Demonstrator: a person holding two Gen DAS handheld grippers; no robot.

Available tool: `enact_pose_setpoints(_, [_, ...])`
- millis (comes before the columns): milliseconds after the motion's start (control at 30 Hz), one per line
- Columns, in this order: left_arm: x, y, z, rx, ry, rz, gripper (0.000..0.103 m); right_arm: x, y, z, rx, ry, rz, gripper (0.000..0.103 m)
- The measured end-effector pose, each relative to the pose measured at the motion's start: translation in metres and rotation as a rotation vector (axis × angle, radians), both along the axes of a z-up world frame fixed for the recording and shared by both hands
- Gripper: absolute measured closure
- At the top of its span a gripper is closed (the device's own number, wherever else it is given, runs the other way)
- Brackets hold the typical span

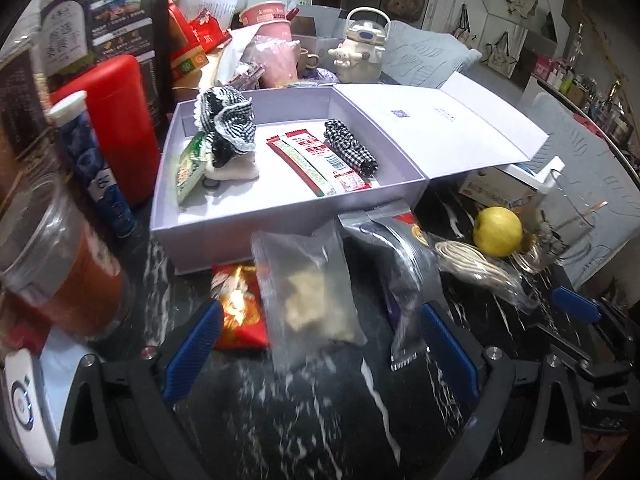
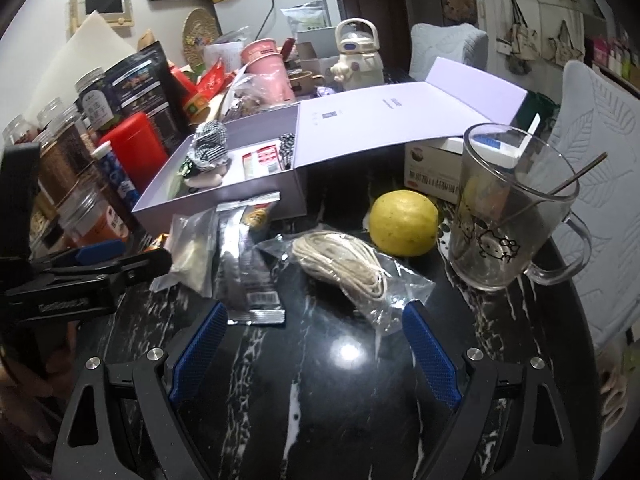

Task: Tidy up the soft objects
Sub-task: 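Grasp the clear zip bag of white pieces with the left gripper while the right approaches the cord bag, then grasp the clear bag of white cord with the right gripper while the left lifts the zip bag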

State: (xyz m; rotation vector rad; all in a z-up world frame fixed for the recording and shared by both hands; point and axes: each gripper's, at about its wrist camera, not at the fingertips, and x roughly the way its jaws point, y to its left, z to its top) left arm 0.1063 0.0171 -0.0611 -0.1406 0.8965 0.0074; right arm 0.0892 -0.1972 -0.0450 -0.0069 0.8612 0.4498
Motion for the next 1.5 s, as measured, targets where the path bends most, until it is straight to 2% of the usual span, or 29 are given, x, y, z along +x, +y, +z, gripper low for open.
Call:
enact_pose_setpoints(133, [0.020, -0.008, -0.015, 0.042, 0.026, -0.008, 0.003, 0.010, -0.003, -0.005, -0.008, 0.004, -0.018, 0.013])
enact_pose_setpoints(233, [0.027, -0.011, -0.022, 0.034, 0.022, -0.032, 0.005, 0.013, -0.005, -0.008, -0.014, 0.009, -0.019, 0.013])
enact_pose_setpoints(467, [0.034, -0.014, -0.035, -0.004, 0.049, -0.073, 0.019, 0.019, -0.011, -0.010, -0.004, 0.007, -0.034, 0.013])
enact_pose_setpoints(600, [0.034, -0.012, -0.043, 0.020, 0.051, -0.063, 0.023, 0.021, -0.013, -0.012, -0.014, 0.001, -0.035, 0.013])
enact_pose_setpoints(867, [0.040, -0.007, -0.047, 0.090, 0.036, -0.026, 0.048, 0.036, -0.009, -0.032, -0.064, 0.016, -0.036, 0.013])
enact_pose_setpoints(967, [0.039, -0.005, -0.046, 0.073, 0.047, -0.026, 0.049, 0.042, -0.012, -0.037, -0.023, 0.039, -0.037, 0.013])
enact_pose_setpoints(1100, [0.031, -0.008, -0.044, 0.074, 0.056, -0.044, 0.051, 0.050, -0.007, -0.041, -0.035, 0.030, -0.007, 0.013])
enact_pose_setpoints(1267, [0.017, -0.010, -0.040, 0.027, 0.070, -0.059, 0.053, 0.055, 0.002, -0.040, -0.038, -0.003, 0.028, 0.022])
enact_pose_setpoints(1367, [0.009, -0.013, -0.039, 0.009, 0.081, -0.075, 0.053, 0.056, 0.008, -0.038, -0.039, -0.019, 0.051, 0.030])
enact_pose_setpoints(1433, [0.004, -0.014, -0.038, 0.002, 0.084, -0.075, 0.053, 0.056, 0.011, -0.037, -0.042, -0.029, 0.065, 0.057])
enact_pose_setpoints(1500, [0.001, -0.014, -0.038, 0.003, 0.085, -0.074, 0.053, 0.056, 0.013, -0.037, -0.047, -0.022, 0.076, 0.072])
